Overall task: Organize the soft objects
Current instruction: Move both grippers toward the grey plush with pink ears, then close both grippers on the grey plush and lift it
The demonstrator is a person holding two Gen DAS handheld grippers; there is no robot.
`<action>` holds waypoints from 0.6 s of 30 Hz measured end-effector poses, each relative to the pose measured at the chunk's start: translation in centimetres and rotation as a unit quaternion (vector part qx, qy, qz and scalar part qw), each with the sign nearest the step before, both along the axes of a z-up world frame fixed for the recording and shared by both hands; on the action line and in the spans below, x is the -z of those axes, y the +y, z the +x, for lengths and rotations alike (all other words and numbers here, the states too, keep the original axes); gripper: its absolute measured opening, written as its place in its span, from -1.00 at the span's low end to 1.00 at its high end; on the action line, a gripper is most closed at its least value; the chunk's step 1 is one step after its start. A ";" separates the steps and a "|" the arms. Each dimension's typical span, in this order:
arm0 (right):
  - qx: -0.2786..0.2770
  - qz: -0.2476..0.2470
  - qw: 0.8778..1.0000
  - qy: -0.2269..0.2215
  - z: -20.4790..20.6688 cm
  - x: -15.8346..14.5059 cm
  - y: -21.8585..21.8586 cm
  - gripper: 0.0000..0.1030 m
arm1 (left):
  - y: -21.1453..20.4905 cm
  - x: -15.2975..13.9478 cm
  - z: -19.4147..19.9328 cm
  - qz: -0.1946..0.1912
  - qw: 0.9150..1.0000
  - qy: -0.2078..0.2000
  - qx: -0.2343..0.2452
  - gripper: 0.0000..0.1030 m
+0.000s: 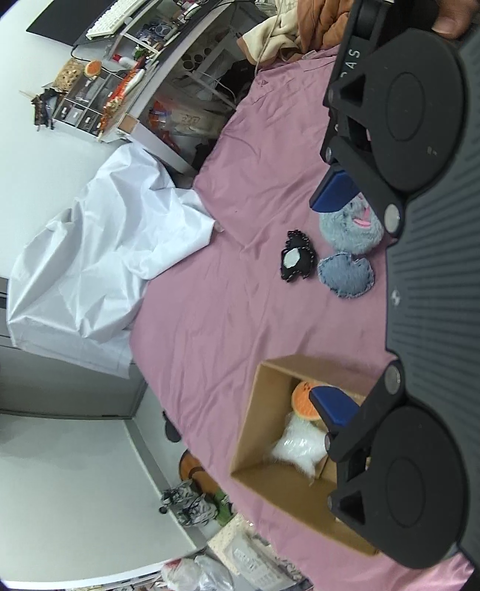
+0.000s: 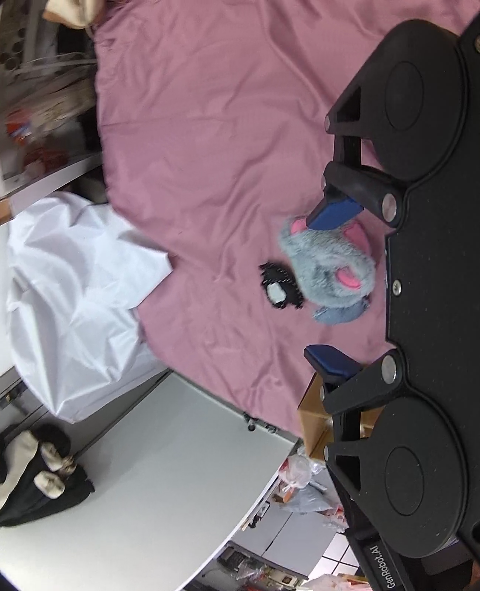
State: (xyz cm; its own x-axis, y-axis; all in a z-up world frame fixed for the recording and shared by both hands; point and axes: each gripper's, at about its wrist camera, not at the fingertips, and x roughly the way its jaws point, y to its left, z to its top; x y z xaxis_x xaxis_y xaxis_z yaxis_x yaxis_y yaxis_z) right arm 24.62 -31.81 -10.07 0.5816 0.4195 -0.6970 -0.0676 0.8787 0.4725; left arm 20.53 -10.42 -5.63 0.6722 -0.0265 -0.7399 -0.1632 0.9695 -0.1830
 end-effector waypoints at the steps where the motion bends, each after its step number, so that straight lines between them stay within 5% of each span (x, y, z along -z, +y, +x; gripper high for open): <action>1: 0.001 0.002 1.000 0.007 0.1 0.5 0.1 0.30 | -0.1 0.4 0.3 -0.003 1.000 0.004 0.002 0.94; 12: 0.013 -0.005 0.997 0.080 2.2 4.8 1.2 0.01 | -1.2 3.4 2.7 -0.004 0.999 0.030 0.013 0.65; 15: 0.013 -0.007 0.995 0.100 2.7 5.9 1.6 -0.25 | -1.5 3.9 3.4 -0.003 0.999 0.037 0.015 0.52; 17: 0.016 -0.014 0.994 0.103 2.9 6.3 1.7 -0.62 | -1.6 4.3 3.8 -0.005 0.999 0.044 0.016 0.43; 18: 0.017 -0.015 0.995 0.100 2.9 6.2 1.7 -0.62 | -1.7 4.4 4.0 -0.006 0.999 0.047 0.017 0.42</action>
State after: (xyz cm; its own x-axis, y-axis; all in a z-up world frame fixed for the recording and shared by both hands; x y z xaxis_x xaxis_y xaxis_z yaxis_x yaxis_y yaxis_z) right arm 27.48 -30.15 -16.31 0.4440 0.3790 -0.8119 0.0541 0.8931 0.4465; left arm 24.48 -12.10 -10.08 0.5989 -0.0569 -0.7988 -0.1469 0.9727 -0.1794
